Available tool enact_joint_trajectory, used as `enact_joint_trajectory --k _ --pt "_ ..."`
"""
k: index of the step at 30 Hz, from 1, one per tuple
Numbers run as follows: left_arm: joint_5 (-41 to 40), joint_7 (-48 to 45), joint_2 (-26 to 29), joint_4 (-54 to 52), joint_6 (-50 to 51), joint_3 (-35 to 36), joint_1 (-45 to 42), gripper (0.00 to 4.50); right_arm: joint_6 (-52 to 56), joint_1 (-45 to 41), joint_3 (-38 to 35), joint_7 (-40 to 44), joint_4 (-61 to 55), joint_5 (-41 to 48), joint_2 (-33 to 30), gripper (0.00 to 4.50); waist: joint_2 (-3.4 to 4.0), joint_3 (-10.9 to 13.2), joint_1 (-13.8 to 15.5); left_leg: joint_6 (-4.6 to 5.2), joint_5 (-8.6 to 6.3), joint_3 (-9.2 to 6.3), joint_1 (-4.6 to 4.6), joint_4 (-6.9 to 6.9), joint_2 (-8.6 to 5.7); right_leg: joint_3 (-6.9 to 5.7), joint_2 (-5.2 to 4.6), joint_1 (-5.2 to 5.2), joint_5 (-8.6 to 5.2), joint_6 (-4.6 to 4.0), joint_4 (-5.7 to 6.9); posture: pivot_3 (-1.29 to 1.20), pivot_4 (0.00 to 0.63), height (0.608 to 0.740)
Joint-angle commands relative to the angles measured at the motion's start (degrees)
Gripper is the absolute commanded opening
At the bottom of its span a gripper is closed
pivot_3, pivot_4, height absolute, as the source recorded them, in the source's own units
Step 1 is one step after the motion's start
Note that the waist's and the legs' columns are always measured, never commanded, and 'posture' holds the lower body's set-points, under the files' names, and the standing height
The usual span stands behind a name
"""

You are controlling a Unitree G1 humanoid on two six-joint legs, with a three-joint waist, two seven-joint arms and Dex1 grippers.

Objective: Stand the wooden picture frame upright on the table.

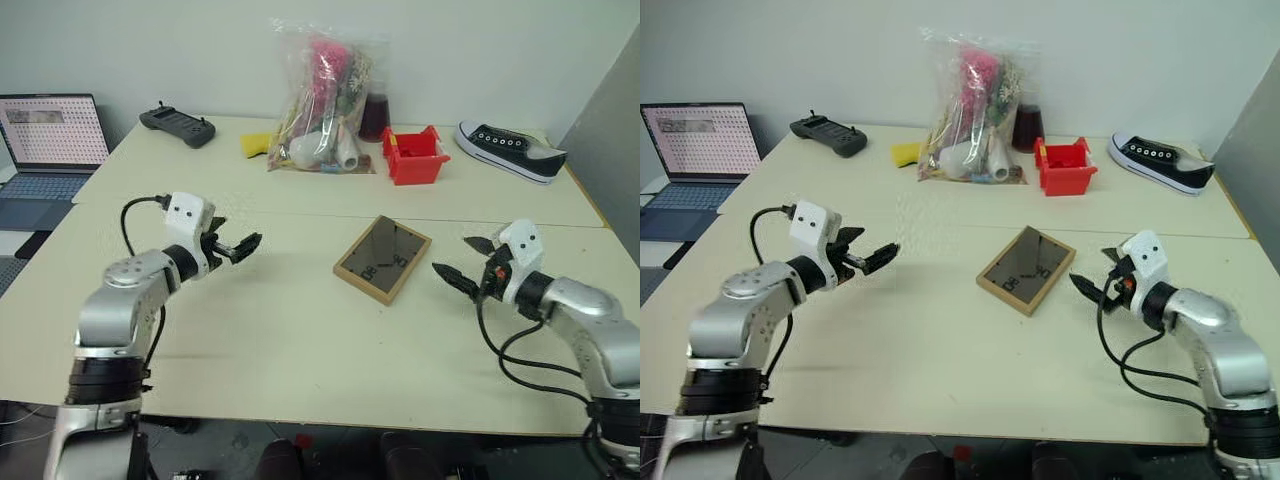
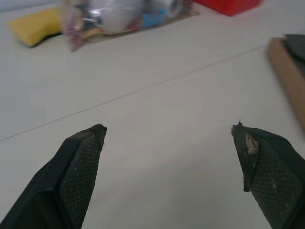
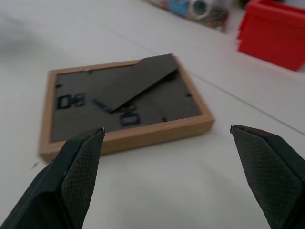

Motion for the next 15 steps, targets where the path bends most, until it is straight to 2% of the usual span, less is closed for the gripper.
enact_joint_trajectory --k 1,7,8,10,11,13,15 --pt "0.21 -5.07 2.29 1.82 -1.57 -1.47 -3.05 4.5 -1.58 -2.65 -1.28 1.33 2.1 0.31 -0.75 4.49 -0.01 -0.01 -0.03 0.0 0.0 0.0 0.0 0.0 0.0 0.0 0.0 0.0 0.0 0.0 0.0 0.0 0.15 0.74" --pt "2.4 -5.77 -0.85 5.9 -5.23 -4.74 -7.77 4.5 -1.77 -3.11 -1.69 -6.67 4.14 -3.59 2.31 4.49 -0.03 0.0 0.0 0.04 -0.02 0.0 -0.05 0.0 0.0 0.02 0.0 -0.05 -0.01 0.0 -0.01 0.0 0.15 0.74" --pt "2.97 -4.66 -2.83 8.03 -6.21 -5.21 -9.1 4.5 -0.66 -2.89 -1.83 -9.03 4.02 -3.77 3.97 4.31 -0.03 0.0 0.02 0.04 -0.02 -0.01 -0.07 0.02 0.0 0.01 0.0 -0.05 -0.01 0.0 -0.01 0.0 0.15 0.74" --pt "4.91 -1.34 -6.37 12.98 -8.19 -5.87 -11.77 4.15 1.11 -2.42 -1.97 -13.29 3.8 -4.34 6.91 4.09 -0.04 0.0 0.2 0.04 -0.02 0.0 -0.07 0.03 -0.01 0.01 0.0 -0.05 0.0 0.0 0.0 0.0 0.15 0.74" --pt "5.79 -0.4 -8.56 15.71 -9.05 -6.65 -13.17 4.09 1.58 -2.39 -1.75 -15.82 3.84 -5.22 8.62 3.79 -0.04 0.0 0.24 0.04 -0.02 -0.02 -0.07 0.07 -0.01 -0.01 0.0 -0.04 0.0 0.0 0.02 0.0 0.15 0.74" --pt "7.49 0.86 -11.31 19.93 -10.57 -7.6 -15.23 3.61 2.18 -2.77 -1.17 -18.97 3.93 -6.74 10.74 3.32 -0.04 0.0 0.24 0.04 -0.02 -0.03 -0.07 0.09 -0.03 0.0 -0.01 -0.02 0.0 0.0 0.03 0.0 0.15 0.74" --pt "7.9 3.59 -16.74 25.56 -11.69 -7.79 -17.85 3.19 0.29 -3.88 0.6 -22.68 6.43 -10.62 12.34 2.81 -0.04 0.0 0.2 0.04 -0.02 0.0 -0.09 0.08 -0.05 0.05 -0.02 -0.04 0.0 0.01 0.02 0.0 0.15 0.74"
